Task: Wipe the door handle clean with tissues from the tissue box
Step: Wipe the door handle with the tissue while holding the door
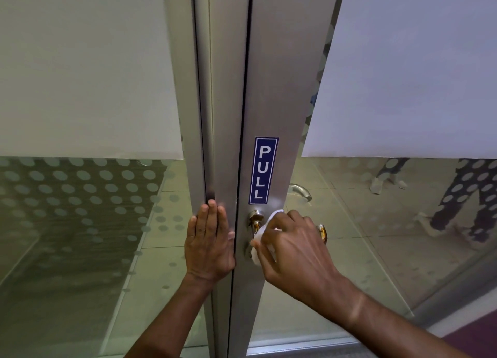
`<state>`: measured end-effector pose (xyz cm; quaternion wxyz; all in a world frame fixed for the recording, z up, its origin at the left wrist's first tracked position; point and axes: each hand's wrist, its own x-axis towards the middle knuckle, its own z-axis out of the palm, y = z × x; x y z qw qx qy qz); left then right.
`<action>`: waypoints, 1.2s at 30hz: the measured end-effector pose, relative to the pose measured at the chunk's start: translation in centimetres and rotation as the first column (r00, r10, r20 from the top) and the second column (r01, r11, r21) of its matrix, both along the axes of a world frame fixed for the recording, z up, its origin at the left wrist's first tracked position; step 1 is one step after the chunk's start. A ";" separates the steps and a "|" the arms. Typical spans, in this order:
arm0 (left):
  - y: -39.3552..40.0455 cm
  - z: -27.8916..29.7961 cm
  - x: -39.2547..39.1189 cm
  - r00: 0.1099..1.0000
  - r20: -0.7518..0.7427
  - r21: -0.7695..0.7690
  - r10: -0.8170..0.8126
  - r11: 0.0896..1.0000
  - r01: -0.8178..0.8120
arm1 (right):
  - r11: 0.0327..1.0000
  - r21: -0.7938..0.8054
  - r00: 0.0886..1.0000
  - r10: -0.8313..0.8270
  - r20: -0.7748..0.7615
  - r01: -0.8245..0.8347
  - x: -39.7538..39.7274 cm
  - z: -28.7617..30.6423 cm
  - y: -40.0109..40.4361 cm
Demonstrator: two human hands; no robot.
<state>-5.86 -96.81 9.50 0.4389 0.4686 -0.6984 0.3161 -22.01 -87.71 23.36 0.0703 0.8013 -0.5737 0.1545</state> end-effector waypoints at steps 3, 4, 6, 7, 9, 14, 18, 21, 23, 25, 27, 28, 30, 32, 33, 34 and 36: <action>0.1 0.0 0.0 1.000 -0.001 0.006 -0.005 1.000 0.005 | 0.998 0.060 1.000 0.003 0.030 -0.005 0.7 -0.3 -0.7; 0.1 -0.1 0.1 1.000 -0.002 0.010 -0.006 1.000 0.006 | 0.995 0.099 0.998 -0.005 0.064 -0.001 0.8 -0.4 -0.8; 0.1 -0.1 0.1 1.000 -0.001 0.016 -0.004 1.000 0.004 | 0.994 0.106 0.996 -0.014 0.085 0.005 1.0 -0.7 -0.8; 0.1 -0.1 0.1 1.000 -0.001 0.019 -0.002 1.000 0.002 | 0.995 0.101 0.998 -0.016 0.066 0.009 1.1 -0.8 -0.7; 0.1 -0.1 0.1 1.000 -0.003 0.018 0.000 1.000 0.000 | 0.995 0.096 1.000 -0.018 -0.011 0.019 1.3 -1.1 -0.8; 0.1 0.0 0.0 1.000 -0.006 0.004 0.004 1.000 -0.004 | 0.998 0.065 0.986 0.027 -0.164 -0.016 1.3 -1.3 -1.4; 0.0 0.0 0.0 1.000 -0.002 0.003 0.004 1.000 -0.004 | 0.997 0.025 0.973 0.071 -0.222 -0.068 1.2 -1.7 -1.2; 0.0 0.0 0.0 1.000 0.001 -0.004 0.006 1.000 -0.006 | 0.996 0.009 0.966 0.086 -0.243 -0.087 0.2 -2.3 -1.1; -0.1 0.0 -0.1 1.000 -0.003 -0.011 0.007 1.000 -0.007 | 0.993 0.010 0.963 0.117 -0.243 -0.119 -0.4 -2.2 -1.2; -0.1 0.0 -0.1 1.000 -0.006 -0.013 0.009 1.000 -0.009 | 0.989 0.018 0.959 0.150 -0.239 -0.150 -0.6 -1.8 -1.1; 0.0 0.0 -0.1 1.000 0.000 -0.011 0.009 1.000 -0.009 | 0.985 0.022 0.958 0.169 -0.232 -0.169 -0.6 -1.2 -0.7; 0.0 0.0 0.0 1.000 0.004 -0.008 0.010 1.000 -0.010 | 0.985 0.021 0.958 0.173 -0.230 -0.173 -0.7 -0.9 -0.4; -0.1 0.0 0.0 1.000 0.007 -0.007 0.016 1.000 -0.016 | 0.984 0.013 0.958 0.175 -0.228 -0.176 -1.1 -0.6 -0.2; -0.1 -0.1 0.0 1.000 0.008 -0.006 0.015 1.000 -0.015 | 0.985 0.001 0.958 0.166 -0.233 -0.171 -1.6 -0.7 0.0; -0.1 -0.1 -0.1 1.000 0.009 -0.007 0.017 1.000 -0.017 | 0.986 -0.003 0.958 0.159 -0.240 -0.165 -1.9 -0.7 0.0; 0.0 -0.1 -0.1 1.000 0.009 -0.007 0.018 1.000 -0.018 | 0.987 -0.003 0.957 0.156 -0.245 -0.162 -2.2 -0.8 0.0; 0.0 -0.1 0.0 1.000 0.006 -0.001 0.014 1.000 -0.014 | 0.986 -0.001 0.957 0.163 -0.242 -0.168 -2.6 -0.9 0.0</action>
